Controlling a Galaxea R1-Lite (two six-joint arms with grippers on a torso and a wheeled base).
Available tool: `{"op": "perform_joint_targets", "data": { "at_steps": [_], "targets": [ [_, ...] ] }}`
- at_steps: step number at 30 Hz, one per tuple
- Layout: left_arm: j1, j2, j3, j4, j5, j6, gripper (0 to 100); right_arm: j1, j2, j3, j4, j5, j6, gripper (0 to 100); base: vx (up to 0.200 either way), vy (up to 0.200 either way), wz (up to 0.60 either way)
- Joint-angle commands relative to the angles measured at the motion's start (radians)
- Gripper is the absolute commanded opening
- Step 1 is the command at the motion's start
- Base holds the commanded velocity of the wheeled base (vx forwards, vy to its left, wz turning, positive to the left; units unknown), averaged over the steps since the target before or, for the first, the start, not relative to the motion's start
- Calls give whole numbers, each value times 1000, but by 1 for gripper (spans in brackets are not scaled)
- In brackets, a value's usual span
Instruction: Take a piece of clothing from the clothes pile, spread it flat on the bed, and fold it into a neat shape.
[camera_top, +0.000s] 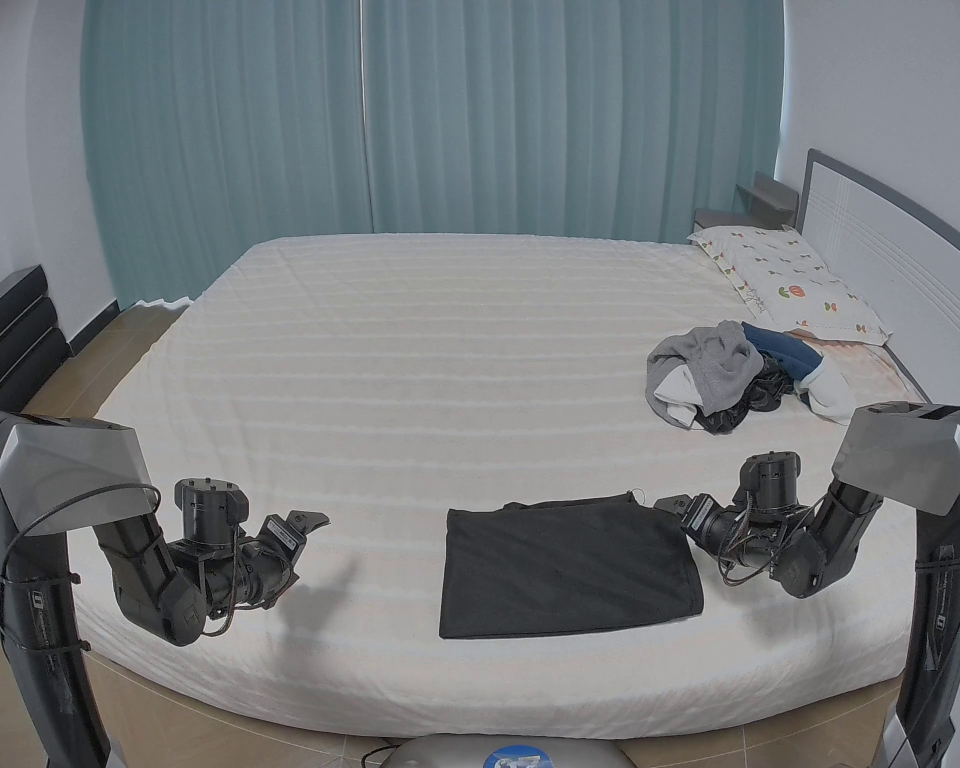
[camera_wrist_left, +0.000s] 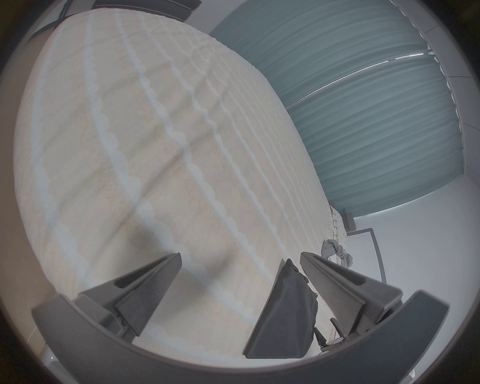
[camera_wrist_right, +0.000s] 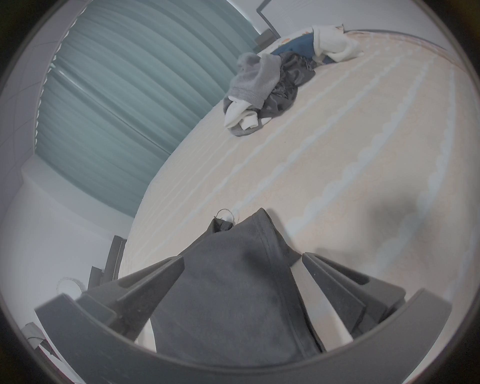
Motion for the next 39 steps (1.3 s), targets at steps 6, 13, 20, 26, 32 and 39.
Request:
{"op": "perform_joint_targets", "data": {
  "at_steps": [6, 13, 20, 26, 32, 39],
  "targets": [
    [-3, 7, 2, -2, 4, 3, 100, 6, 72, -62, 4, -5, 13, 100, 0, 0, 0],
    [-3, 7, 2, 0, 4, 3, 100, -4, 96, -110, 7, -20, 23, 100, 0, 0, 0],
    [-3, 7, 2, 0, 4, 3, 100, -5, 104, -114, 7, -23, 50, 0, 0, 0, 0],
    [-3, 7, 2, 0, 4, 3, 100, -13, 104, -116, 8, -26, 67, 0, 0, 0, 0],
    [-3, 7, 2, -2, 4, 3, 100, -30, 104, -117, 7, -55, 69, 0, 0, 0, 0],
    [-3, 7, 2, 0, 4, 3, 100, -50, 105, -130, 7, -84, 70, 0, 0, 0, 0]
  ]
}}
